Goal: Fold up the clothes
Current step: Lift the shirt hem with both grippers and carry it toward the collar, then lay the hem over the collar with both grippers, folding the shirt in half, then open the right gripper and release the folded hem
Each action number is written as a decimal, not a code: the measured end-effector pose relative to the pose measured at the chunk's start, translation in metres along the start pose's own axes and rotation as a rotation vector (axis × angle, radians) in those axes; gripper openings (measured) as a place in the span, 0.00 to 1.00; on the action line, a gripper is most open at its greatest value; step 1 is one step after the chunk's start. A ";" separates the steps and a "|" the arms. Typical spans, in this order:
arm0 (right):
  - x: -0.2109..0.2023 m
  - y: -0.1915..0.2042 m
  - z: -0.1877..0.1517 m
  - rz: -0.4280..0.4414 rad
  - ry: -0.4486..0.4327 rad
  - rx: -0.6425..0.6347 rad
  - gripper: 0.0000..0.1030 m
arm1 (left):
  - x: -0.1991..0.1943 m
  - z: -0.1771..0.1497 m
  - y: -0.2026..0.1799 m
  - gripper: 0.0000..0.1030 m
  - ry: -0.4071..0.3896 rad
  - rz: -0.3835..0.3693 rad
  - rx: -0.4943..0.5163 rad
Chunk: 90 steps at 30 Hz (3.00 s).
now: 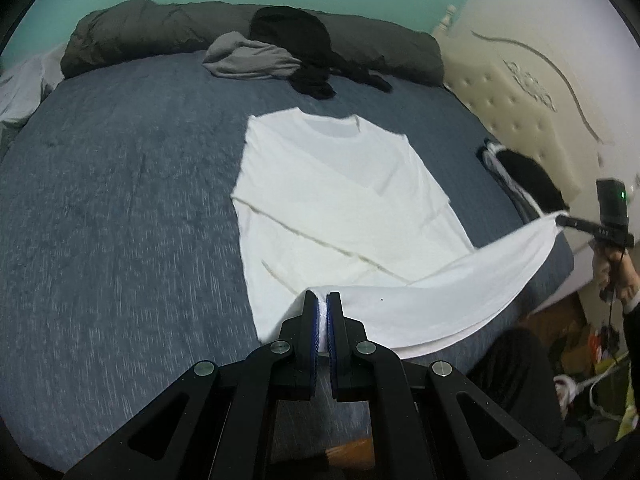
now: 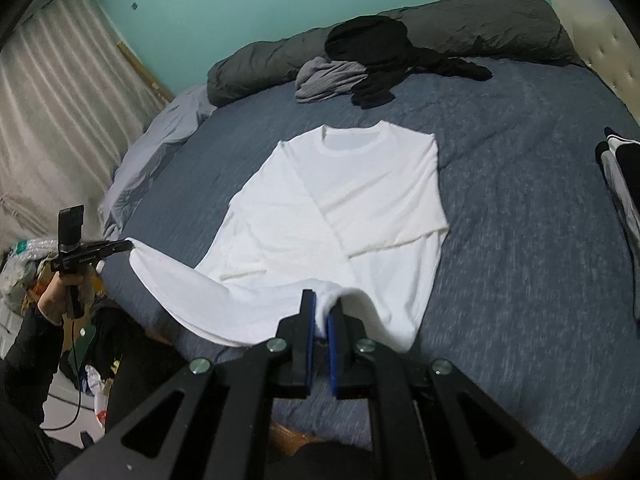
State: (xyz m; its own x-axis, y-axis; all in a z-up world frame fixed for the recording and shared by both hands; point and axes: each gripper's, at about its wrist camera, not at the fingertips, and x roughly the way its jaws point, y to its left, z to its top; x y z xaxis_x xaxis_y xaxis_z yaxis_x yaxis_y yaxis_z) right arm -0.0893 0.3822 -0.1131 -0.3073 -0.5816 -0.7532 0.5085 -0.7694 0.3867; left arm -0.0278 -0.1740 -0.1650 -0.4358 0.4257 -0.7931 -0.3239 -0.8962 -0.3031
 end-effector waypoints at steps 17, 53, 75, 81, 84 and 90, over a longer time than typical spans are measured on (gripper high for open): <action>0.103 -0.082 0.134 -0.036 0.021 0.096 0.05 | 0.103 0.135 0.071 0.04 0.014 0.000 -0.094; 0.280 -0.203 0.236 -0.177 -0.016 0.260 0.29 | 0.282 0.243 0.192 0.05 -0.004 -0.051 -0.333; 0.297 -0.160 0.181 -0.254 0.094 -0.117 0.25 | 0.294 0.210 0.156 0.05 0.081 0.104 -0.030; 0.322 -0.171 0.205 -0.321 0.062 -0.103 0.21 | 0.311 0.230 0.160 0.05 0.056 0.132 -0.032; 0.332 -0.179 0.222 -0.346 0.038 -0.081 0.18 | 0.318 0.243 0.163 0.05 0.039 0.132 -0.050; 0.319 -0.205 0.248 -0.371 -0.074 0.074 0.18 | 0.315 0.265 0.181 0.05 -0.035 0.143 -0.160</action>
State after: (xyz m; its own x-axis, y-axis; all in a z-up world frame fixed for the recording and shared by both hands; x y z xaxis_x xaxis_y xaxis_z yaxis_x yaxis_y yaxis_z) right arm -0.4908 0.2884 -0.3009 -0.5183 -0.2753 -0.8097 0.2932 -0.9466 0.1342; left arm -0.4461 -0.1695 -0.3302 -0.4979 0.2939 -0.8159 -0.1204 -0.9551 -0.2706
